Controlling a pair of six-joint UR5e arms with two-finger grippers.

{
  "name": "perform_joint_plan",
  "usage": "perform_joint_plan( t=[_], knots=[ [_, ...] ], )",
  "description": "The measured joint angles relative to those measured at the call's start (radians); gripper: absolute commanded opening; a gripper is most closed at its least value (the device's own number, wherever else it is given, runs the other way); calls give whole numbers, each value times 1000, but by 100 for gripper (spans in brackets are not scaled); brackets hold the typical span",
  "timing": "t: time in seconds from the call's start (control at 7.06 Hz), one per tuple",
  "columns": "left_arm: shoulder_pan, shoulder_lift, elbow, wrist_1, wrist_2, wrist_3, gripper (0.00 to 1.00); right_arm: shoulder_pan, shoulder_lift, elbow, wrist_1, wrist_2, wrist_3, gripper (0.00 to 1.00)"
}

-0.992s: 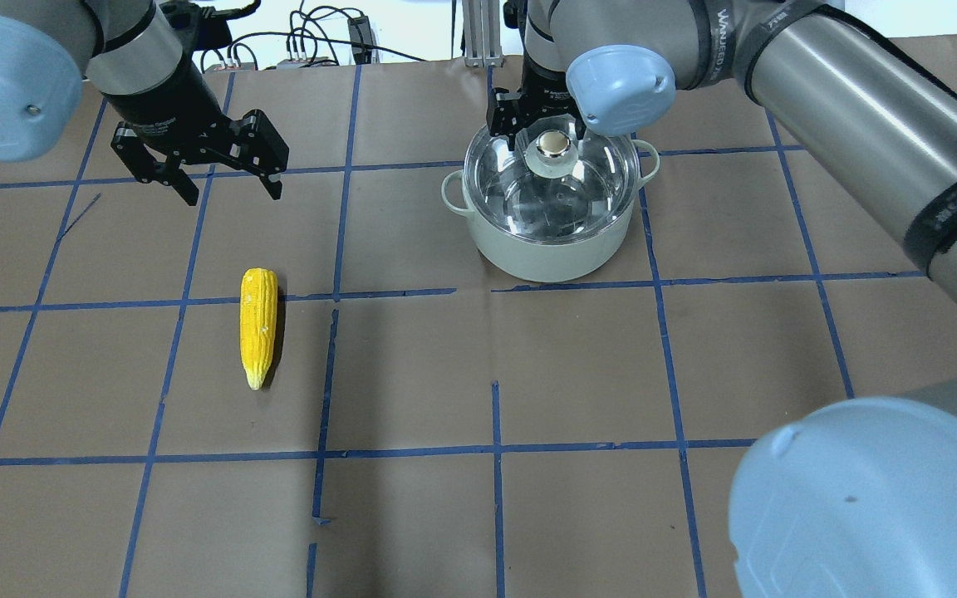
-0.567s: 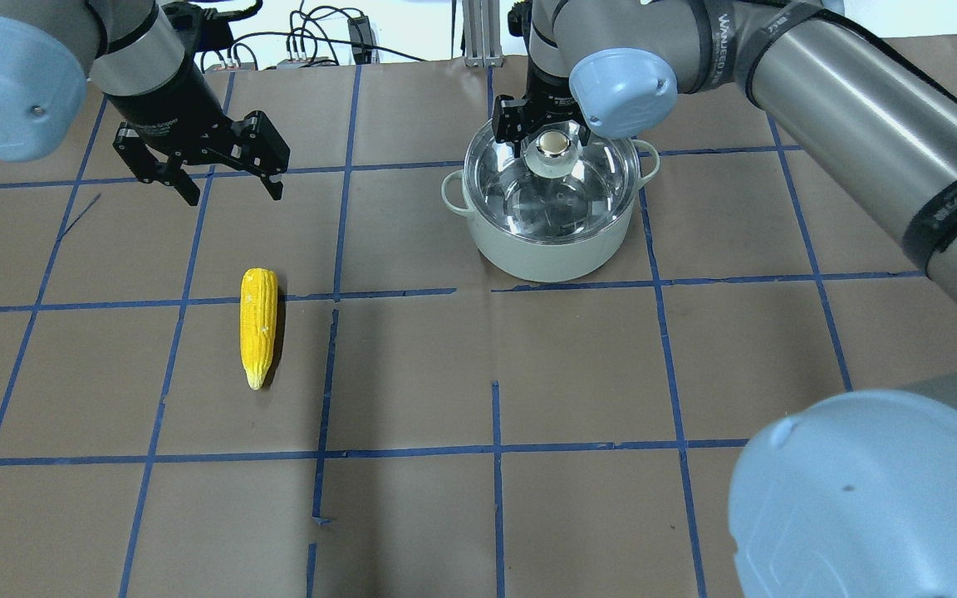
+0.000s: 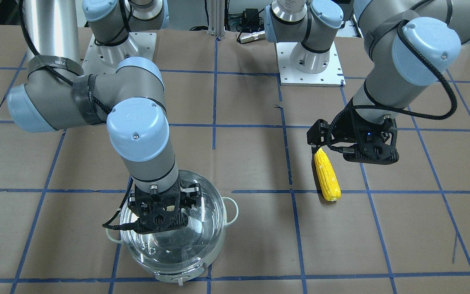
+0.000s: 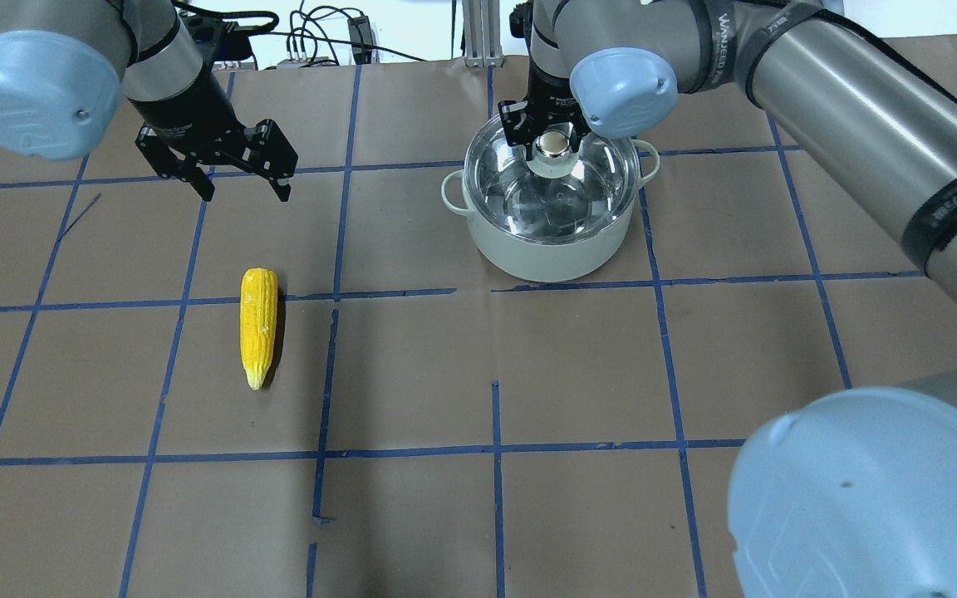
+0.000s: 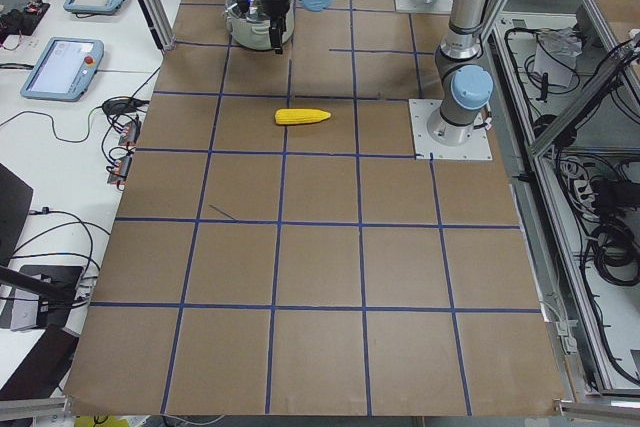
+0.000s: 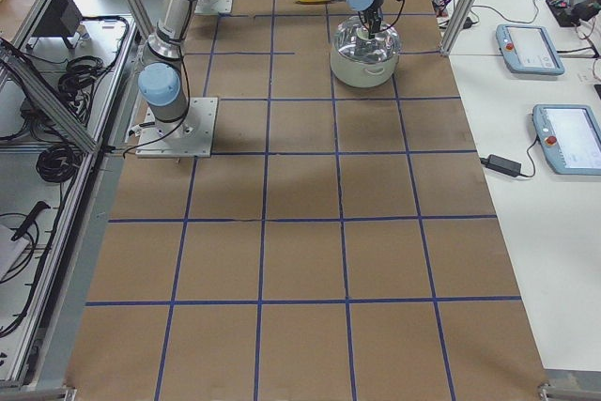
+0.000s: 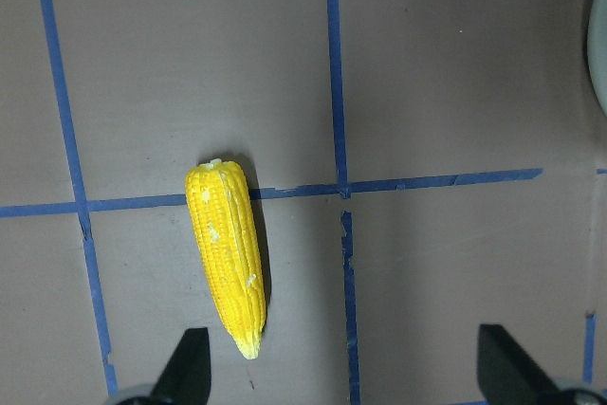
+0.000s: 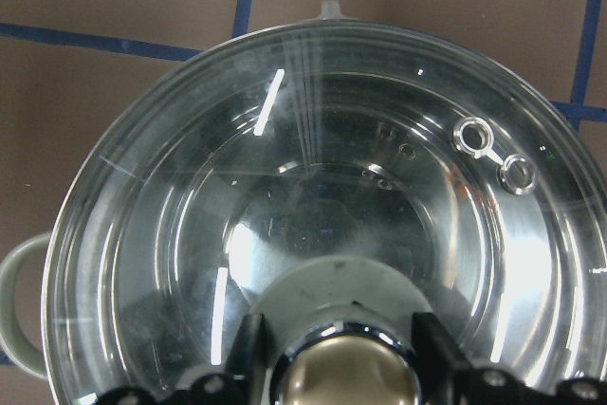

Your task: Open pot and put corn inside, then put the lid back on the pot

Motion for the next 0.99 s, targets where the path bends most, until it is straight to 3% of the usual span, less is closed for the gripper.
perform_joint_plan(
  t=[0.28, 0.57, 0.99],
  knots=[
    [5, -10, -38, 62, 0, 65, 100, -3, -3, -3, 31, 1, 4, 9],
    [19, -3, -161, 232, 1, 103, 100, -14, -8, -37, 72, -4, -2, 9],
    [90, 6, -235, 302, -6, 180, 100, -44, 6, -197, 213, -39, -35, 10]
  ],
)
